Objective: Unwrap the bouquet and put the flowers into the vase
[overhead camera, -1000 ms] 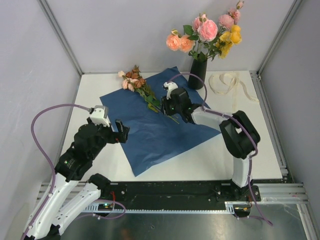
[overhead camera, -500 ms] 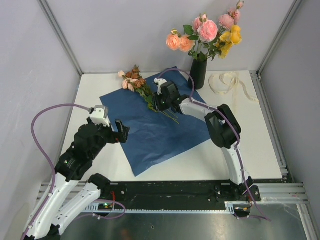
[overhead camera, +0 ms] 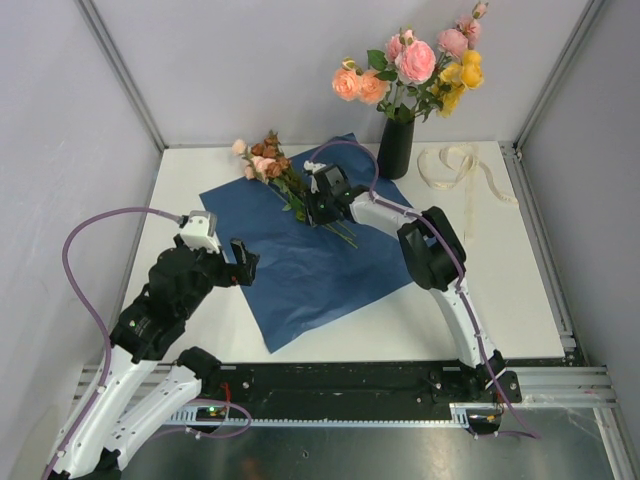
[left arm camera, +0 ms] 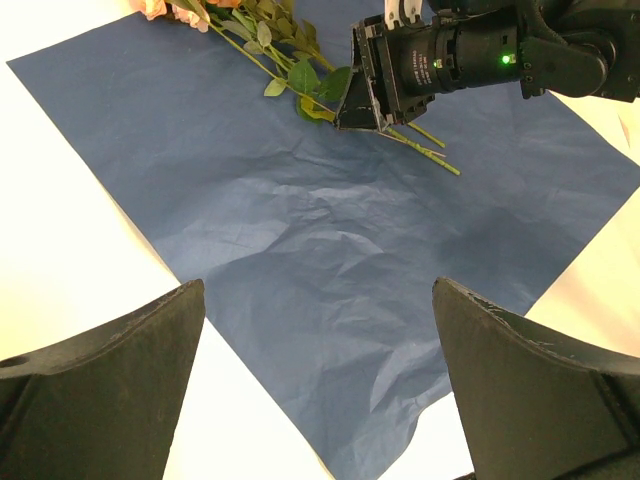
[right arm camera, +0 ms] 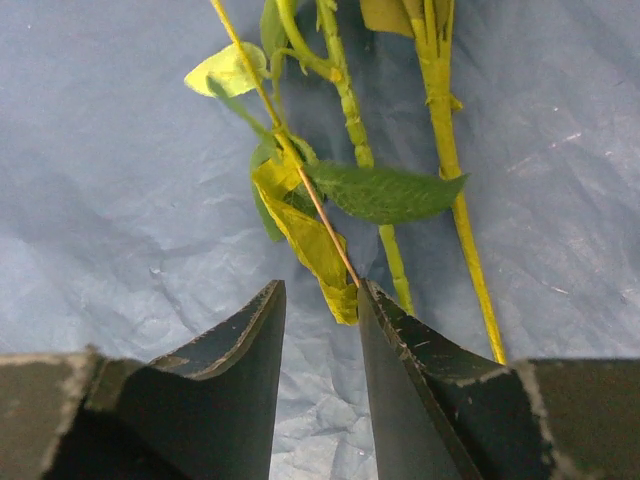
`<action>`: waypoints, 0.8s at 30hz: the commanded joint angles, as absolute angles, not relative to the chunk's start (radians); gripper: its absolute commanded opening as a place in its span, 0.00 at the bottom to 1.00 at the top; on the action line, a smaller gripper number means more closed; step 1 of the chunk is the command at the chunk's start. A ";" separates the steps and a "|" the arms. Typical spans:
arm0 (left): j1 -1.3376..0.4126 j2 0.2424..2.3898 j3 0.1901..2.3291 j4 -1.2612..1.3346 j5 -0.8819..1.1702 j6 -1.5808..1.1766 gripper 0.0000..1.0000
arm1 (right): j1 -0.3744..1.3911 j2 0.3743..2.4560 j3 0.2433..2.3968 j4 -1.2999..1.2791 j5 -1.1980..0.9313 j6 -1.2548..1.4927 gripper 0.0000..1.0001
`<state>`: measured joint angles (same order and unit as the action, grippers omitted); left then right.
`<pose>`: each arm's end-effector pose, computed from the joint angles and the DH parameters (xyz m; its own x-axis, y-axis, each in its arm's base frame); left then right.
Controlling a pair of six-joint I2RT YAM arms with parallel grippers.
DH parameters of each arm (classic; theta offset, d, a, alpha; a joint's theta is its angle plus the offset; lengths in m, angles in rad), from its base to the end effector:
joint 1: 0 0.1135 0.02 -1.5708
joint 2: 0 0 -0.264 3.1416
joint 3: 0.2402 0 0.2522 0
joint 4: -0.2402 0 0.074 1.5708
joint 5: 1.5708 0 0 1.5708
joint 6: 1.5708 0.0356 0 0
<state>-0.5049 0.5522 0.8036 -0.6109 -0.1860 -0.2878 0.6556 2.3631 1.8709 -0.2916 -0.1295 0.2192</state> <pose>0.1079 -0.0521 0.3327 -0.3872 -0.1047 -0.9160 0.2232 0.9533 -0.2033 0.4170 0.3265 0.1588 -0.6934 -0.2613 -0.6715 -0.5391 0.8064 0.2430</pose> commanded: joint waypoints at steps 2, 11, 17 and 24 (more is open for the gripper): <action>-0.508 0.554 0.798 -0.594 -0.210 -0.279 1.00 | 0.664 2.374 1.916 -0.339 -0.123 0.227 0.39; -0.508 0.554 0.797 -0.593 -0.209 -0.279 1.00 | 0.668 2.356 1.915 -0.326 -0.089 0.204 0.46; -0.508 0.557 0.798 -0.593 -0.207 -0.279 1.00 | 0.673 2.382 1.958 -0.367 -0.104 0.190 0.47; -0.508 0.570 0.801 -0.593 -0.251 -0.354 1.00 | 0.696 2.377 1.942 -0.375 -0.094 0.153 0.33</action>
